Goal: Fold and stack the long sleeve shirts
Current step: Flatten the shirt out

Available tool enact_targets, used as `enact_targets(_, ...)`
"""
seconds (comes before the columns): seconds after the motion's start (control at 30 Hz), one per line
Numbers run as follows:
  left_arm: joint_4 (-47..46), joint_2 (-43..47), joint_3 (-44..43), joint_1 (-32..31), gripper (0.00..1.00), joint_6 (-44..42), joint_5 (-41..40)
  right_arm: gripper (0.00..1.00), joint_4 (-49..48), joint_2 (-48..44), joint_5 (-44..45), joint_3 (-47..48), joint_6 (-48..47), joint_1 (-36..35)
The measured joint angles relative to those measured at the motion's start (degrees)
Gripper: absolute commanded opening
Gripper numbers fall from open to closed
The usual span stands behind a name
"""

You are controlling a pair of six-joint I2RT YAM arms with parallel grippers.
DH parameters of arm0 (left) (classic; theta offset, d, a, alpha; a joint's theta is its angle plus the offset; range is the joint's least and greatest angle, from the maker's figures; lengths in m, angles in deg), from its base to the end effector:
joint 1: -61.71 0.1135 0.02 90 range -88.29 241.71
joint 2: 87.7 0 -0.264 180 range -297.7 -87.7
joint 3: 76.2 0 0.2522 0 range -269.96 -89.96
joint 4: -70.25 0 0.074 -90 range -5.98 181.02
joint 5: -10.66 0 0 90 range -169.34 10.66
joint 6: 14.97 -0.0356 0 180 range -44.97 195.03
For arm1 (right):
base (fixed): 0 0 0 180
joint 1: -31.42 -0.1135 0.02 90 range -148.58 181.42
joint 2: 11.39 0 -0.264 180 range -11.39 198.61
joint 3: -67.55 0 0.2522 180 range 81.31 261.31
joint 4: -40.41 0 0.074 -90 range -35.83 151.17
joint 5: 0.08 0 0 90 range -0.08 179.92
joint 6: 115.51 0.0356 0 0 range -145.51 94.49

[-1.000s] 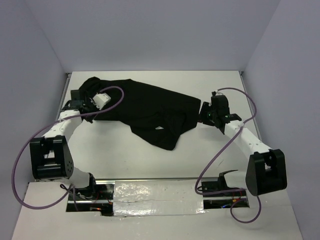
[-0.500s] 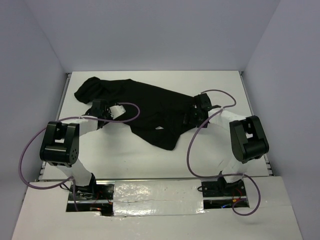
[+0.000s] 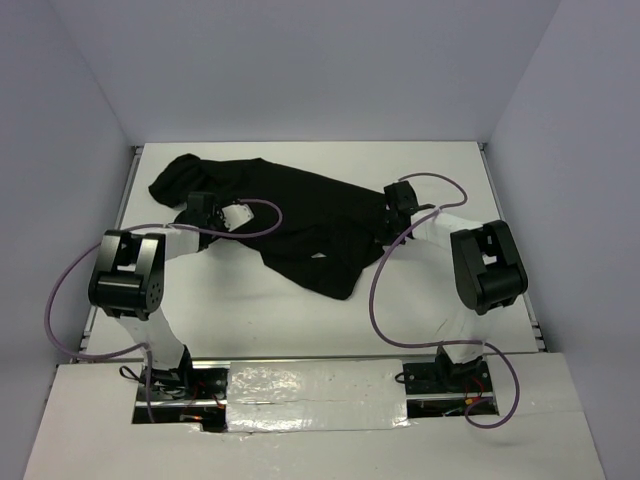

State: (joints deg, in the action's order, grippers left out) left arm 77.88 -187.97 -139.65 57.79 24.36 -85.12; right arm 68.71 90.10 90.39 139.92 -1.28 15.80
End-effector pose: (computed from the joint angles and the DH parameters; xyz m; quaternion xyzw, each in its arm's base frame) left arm 0.3465 -0.0202 0.1455 0.4049 0.8273 0.1961 0.3364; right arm 0.3390 0.0945 0.1571 0.0732 0.9571 0.0919 0.2650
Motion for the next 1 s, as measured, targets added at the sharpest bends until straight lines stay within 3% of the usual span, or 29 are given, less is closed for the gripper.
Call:
enact_targets(0.1,-0.96,-1.6,-1.7,1.46,0.0,1.01,0.0,0.0,-0.55,-0.28,-0.79,-0.07,-0.74,0.42)
enact_targets(0.23,1.97,0.48,-2.34,7.93,0.0,6.01,3.04,0.0,-0.2,-5.64,-2.71,-1.14,-2.36,1.51)
enact_targets(0.4,11.28,15.21,-2.34,14.01,0.0,10.01,10.69,0.0,2.01,-22.99,-5.6,-1.62,-5.92,1.07)
enact_targets(0.53,21.97,26.86,-6.51,14.25,0.0,10.56,15.8,0.0,6.12,-37.99,-5.99,-2.08,-8.13,0.63)
enact_targets(0.77,45.27,32.35,-18.69,14.34,0.0,10.73,20.96,0.0,20.2,-58.05,-8.66,-1.05,-10.23,-1.49)
enact_targets(0.9,54.99,34.18,-26.25,14.34,0.0,11.67,21.14,0.0,28.7,-62.88,-9.29,2.25,-11.1,-1.68)
enact_targets(1.0,57.4,33.64,-28.89,14.36,0.0,12.44,20.76,0.0,30.88,-61.37,-10.29,3.76,-11.76,-1.7)
